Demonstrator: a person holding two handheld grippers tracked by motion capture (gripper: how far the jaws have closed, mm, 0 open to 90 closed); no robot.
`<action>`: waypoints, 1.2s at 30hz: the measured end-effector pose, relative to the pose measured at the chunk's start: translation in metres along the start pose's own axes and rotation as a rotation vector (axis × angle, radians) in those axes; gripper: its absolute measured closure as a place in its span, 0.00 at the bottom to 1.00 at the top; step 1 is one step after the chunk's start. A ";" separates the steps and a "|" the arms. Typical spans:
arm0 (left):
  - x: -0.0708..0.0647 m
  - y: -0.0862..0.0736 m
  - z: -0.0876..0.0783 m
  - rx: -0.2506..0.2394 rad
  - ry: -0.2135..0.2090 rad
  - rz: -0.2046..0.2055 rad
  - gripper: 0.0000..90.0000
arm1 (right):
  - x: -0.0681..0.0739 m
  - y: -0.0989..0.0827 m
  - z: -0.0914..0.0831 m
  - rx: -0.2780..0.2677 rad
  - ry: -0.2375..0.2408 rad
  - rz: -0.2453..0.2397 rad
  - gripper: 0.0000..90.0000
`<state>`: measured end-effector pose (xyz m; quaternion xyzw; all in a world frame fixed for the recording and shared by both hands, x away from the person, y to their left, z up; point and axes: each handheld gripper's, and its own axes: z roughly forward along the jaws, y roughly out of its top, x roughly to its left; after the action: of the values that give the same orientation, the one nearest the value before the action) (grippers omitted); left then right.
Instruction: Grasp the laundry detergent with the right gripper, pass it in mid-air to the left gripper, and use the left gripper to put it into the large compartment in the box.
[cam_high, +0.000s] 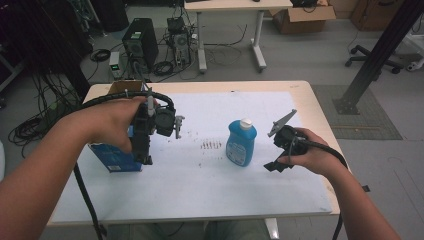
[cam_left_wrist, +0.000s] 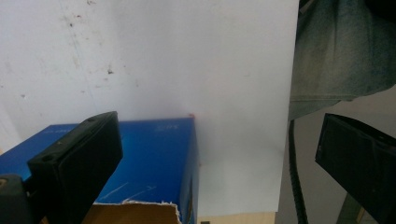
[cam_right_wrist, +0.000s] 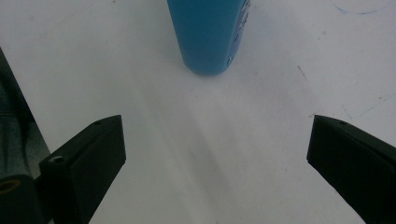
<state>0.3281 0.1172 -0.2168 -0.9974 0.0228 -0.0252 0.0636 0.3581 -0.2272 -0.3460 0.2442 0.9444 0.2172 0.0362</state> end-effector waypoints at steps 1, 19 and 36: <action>0.000 0.000 0.000 0.000 0.000 0.000 0.01 | 0.000 0.000 0.000 0.000 0.000 0.000 0.05; -0.002 -0.001 0.004 0.006 0.000 0.006 0.01 | 0.006 -0.002 0.017 -0.156 -0.011 0.014 0.05; -0.003 -0.004 0.006 0.003 0.006 0.003 0.01 | 0.007 0.007 0.028 -0.219 0.009 0.028 0.05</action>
<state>0.3257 0.1220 -0.2220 -0.9972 0.0246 -0.0283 0.0651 0.3596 -0.2070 -0.3681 0.2511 0.9116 0.3207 0.0556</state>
